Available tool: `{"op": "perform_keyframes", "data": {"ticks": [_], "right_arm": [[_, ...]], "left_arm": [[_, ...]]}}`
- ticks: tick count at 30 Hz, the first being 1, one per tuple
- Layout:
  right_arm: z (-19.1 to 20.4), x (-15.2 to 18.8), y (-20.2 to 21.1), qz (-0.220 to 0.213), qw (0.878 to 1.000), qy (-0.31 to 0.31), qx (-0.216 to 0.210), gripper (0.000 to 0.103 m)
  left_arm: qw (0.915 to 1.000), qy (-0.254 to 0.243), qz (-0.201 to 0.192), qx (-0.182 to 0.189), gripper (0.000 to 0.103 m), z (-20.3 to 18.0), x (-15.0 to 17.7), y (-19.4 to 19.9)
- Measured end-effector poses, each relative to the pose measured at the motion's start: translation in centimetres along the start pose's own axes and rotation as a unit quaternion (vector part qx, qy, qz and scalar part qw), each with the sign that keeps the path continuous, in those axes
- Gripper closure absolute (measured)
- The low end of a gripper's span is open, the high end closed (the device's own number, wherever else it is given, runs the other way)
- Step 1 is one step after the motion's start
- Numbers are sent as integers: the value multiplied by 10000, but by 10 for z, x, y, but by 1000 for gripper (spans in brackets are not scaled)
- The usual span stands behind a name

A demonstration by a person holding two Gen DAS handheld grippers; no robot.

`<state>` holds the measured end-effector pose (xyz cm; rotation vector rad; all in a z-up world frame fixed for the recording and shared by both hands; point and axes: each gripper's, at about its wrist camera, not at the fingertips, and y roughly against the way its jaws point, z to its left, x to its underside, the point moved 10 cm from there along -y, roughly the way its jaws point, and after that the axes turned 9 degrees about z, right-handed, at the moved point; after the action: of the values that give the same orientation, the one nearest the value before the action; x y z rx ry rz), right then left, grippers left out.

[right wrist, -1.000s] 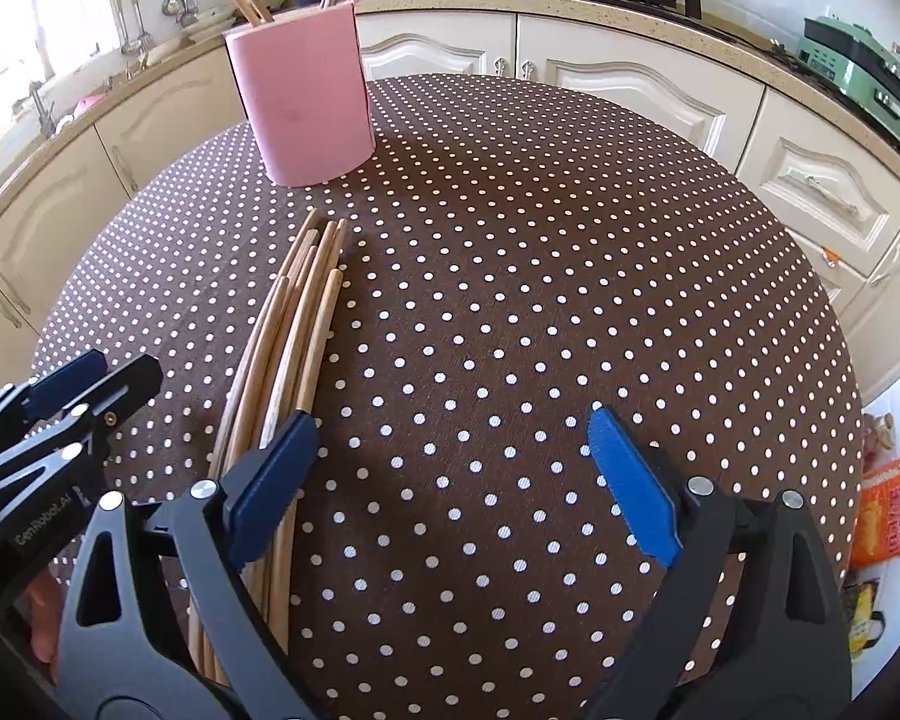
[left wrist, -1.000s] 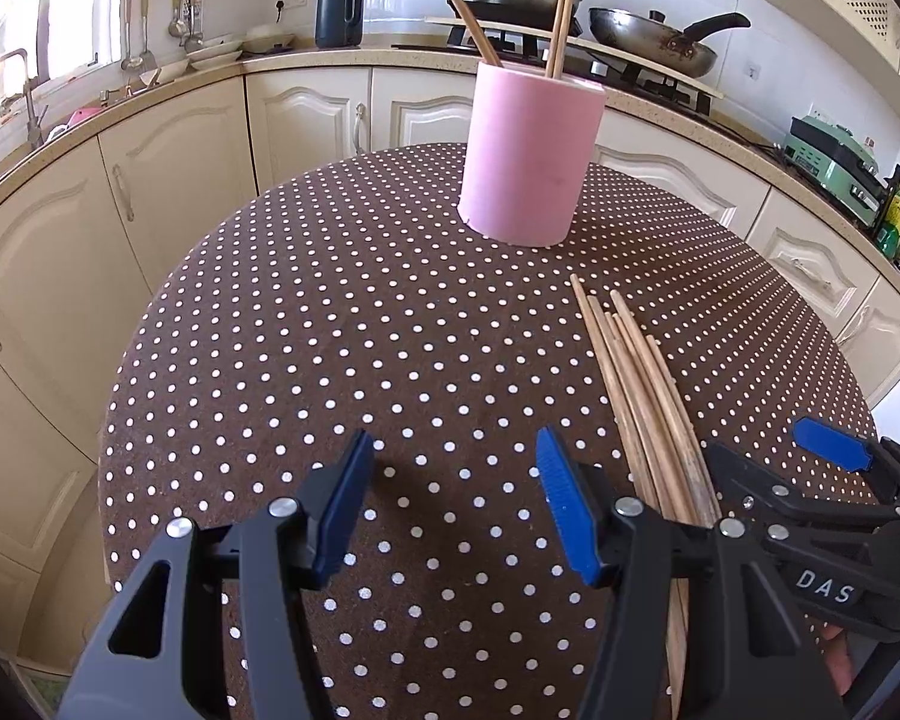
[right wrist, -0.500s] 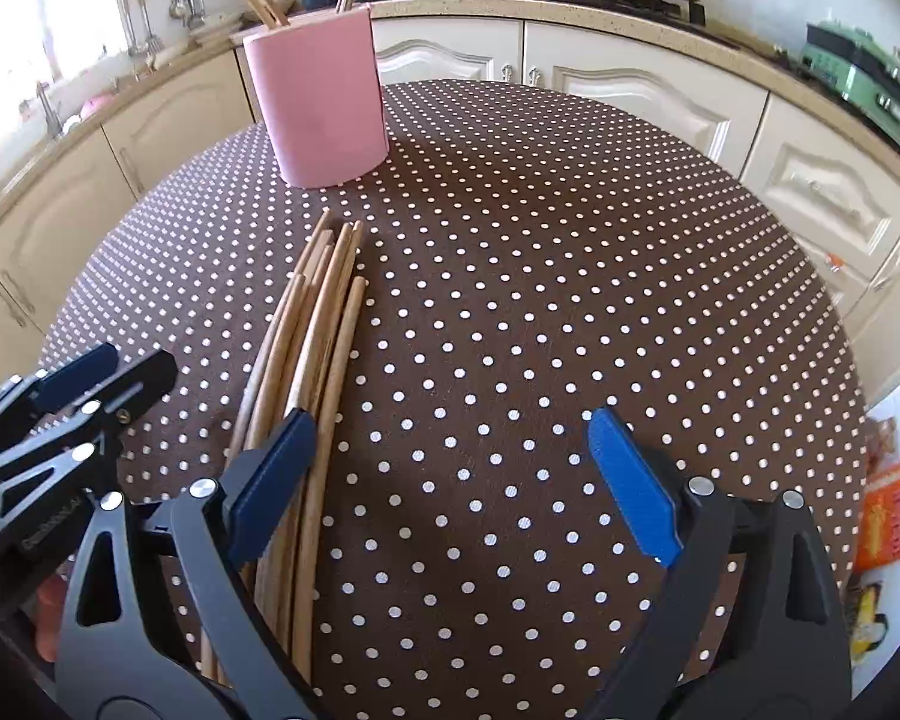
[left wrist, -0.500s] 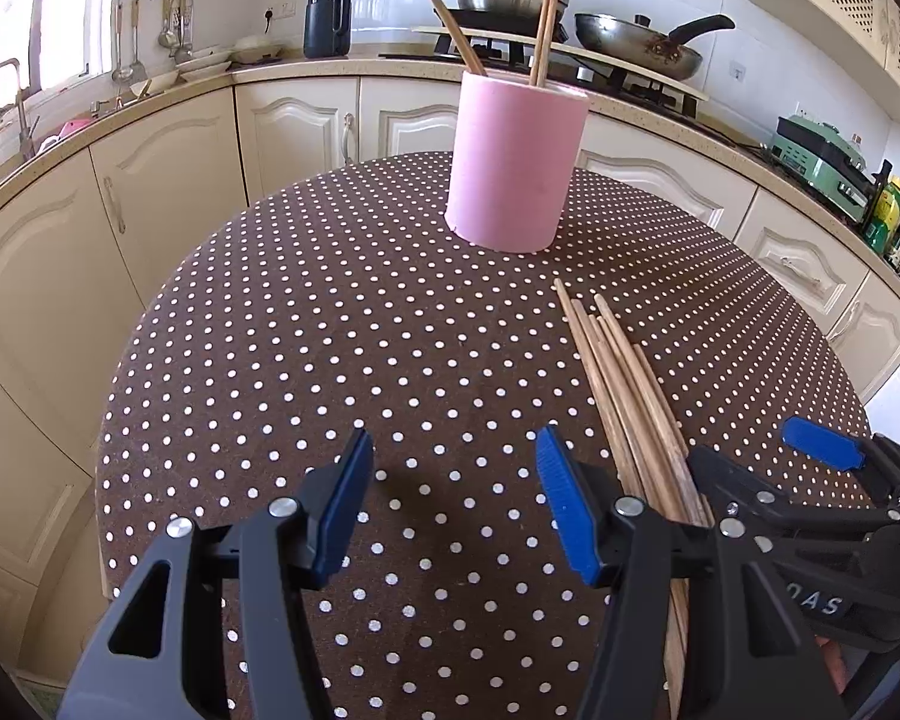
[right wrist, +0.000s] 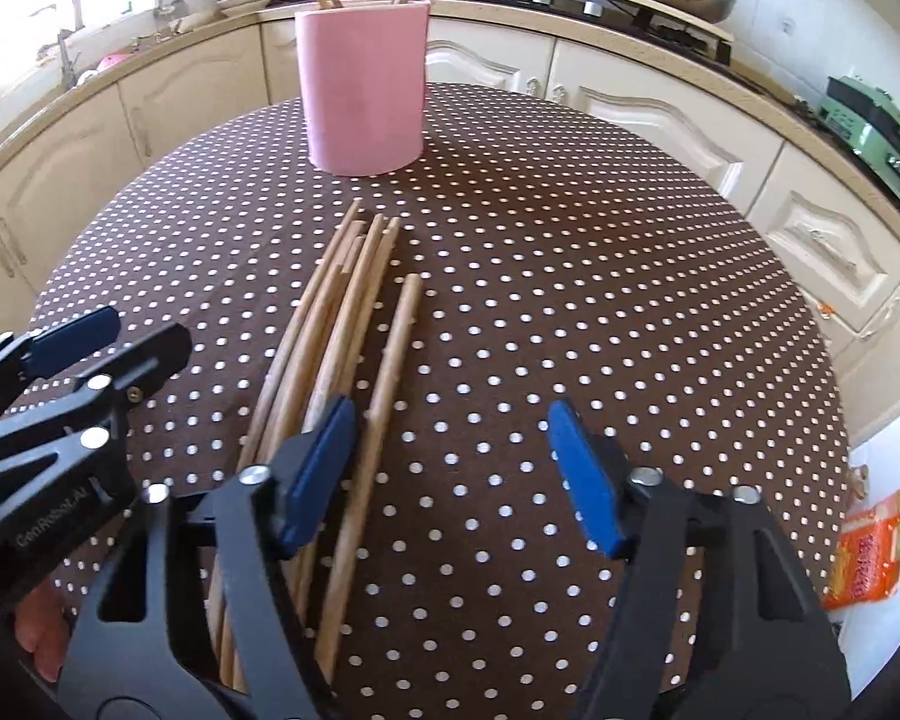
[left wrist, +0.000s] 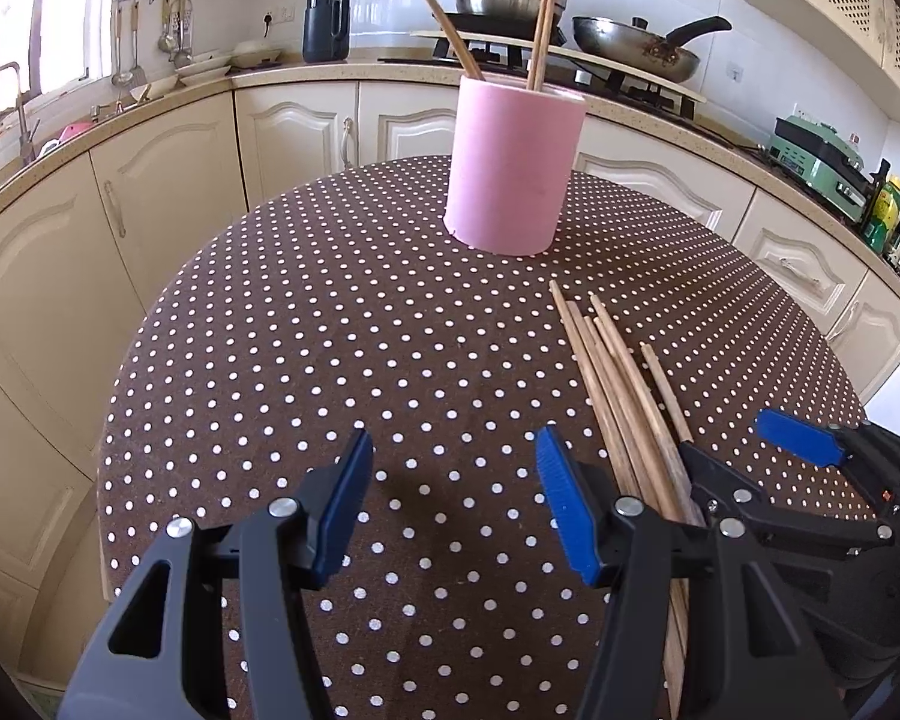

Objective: Organize utensils
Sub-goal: 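Close the right gripper on a single chopstick from the pile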

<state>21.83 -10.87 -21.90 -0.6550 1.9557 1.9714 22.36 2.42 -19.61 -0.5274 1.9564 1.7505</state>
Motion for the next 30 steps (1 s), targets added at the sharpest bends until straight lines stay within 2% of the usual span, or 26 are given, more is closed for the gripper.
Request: {"op": "perform_keyframes", "data": {"ticks": [1,4,5,7,8,10,14,18,22,27,29,30], "right_arm": [[2,0,0,-8,9999,37,-98,57],[8,1,2,-41,9998,122,-183,72],[9,0,2,-45,9997,112,-192,75],[4,0,2,-67,9997,-17,-225,88],[-1,1,2,-82,9995,-142,-280,92],[-5,2,3,-117,9973,-365,-633,94],[-14,3,5,-176,9901,-733,-1180,96],[-13,3,6,-182,9898,-750,-1196,96],[-12,4,7,-184,9886,-787,-1272,96],[-19,6,9,-185,9879,-821,-1304,96],[-19,7,9,-184,9878,-826,-1308,96],[-20,7,9,-184,9878,-828,-1309,96]], "left_arm": [[10000,-32,7,-24,46,-1,0,0],[9999,-131,-27,-77,46,-5,0,0],[9996,-266,-113,-50,46,-11,0,3],[9981,-531,-312,18,46,-22,2,10],[9973,-622,-384,45,46,-26,3,13],[9960,-801,-396,90,46,-36,4,14],[9967,-814,20,33,46,-42,6,0],[9974,-659,249,117,46,-39,5,-6],[9972,-676,328,34,46,-42,2,-10],[9958,-808,349,-242,46,-50,-5,-14],[9950,-713,530,-463,46,-47,-6,-20],[9953,-675,569,-386,46,-49,-8,-22]]}}
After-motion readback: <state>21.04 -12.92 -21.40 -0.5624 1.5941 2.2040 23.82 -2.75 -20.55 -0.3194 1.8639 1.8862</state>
